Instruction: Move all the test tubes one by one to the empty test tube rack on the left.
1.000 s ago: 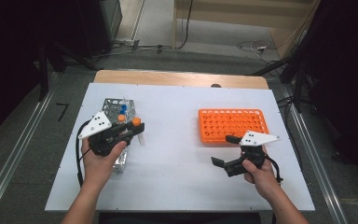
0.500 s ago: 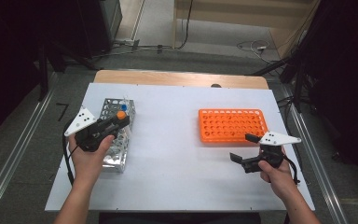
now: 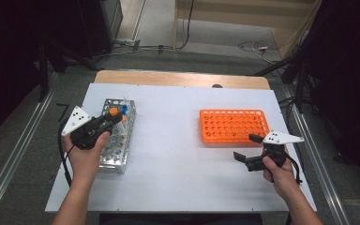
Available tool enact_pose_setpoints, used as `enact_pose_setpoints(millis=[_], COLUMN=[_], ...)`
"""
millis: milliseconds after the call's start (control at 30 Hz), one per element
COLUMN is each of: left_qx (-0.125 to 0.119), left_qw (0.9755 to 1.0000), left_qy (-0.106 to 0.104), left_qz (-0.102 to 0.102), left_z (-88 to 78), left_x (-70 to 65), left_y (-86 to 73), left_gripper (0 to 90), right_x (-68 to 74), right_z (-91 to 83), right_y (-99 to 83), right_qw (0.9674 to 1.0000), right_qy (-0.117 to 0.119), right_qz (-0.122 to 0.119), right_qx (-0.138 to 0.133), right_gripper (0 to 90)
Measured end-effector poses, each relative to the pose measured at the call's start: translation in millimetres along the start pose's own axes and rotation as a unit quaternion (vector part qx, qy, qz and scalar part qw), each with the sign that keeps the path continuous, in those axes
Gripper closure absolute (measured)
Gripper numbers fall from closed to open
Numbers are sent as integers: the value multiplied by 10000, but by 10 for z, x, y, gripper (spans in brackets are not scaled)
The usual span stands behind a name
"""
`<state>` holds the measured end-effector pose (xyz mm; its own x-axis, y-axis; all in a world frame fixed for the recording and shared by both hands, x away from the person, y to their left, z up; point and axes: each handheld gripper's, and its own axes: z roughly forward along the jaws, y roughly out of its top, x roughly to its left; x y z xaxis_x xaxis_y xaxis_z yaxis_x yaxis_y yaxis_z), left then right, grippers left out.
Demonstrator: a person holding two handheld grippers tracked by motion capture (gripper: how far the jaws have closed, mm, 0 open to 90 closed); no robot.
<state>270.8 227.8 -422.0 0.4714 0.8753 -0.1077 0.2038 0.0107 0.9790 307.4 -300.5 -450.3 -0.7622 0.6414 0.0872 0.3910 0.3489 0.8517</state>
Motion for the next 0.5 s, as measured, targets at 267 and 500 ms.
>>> enact_pose_setpoints(millis=[267,500], left_qx=[30,116], left_qw=[9999,9996], left_qy=[160,250], left_qz=[43,85], left_z=[41,67], left_x=[14,11], left_y=[-70,-105], left_gripper=[746,746], right_x=[10,8], right_z=[13,14], right_y=[0,-1], right_qw=[10000,10000], right_qy=[-13,-16], right_qz=[-27,-29], right_qx=[13,5], right_gripper=[0,0])
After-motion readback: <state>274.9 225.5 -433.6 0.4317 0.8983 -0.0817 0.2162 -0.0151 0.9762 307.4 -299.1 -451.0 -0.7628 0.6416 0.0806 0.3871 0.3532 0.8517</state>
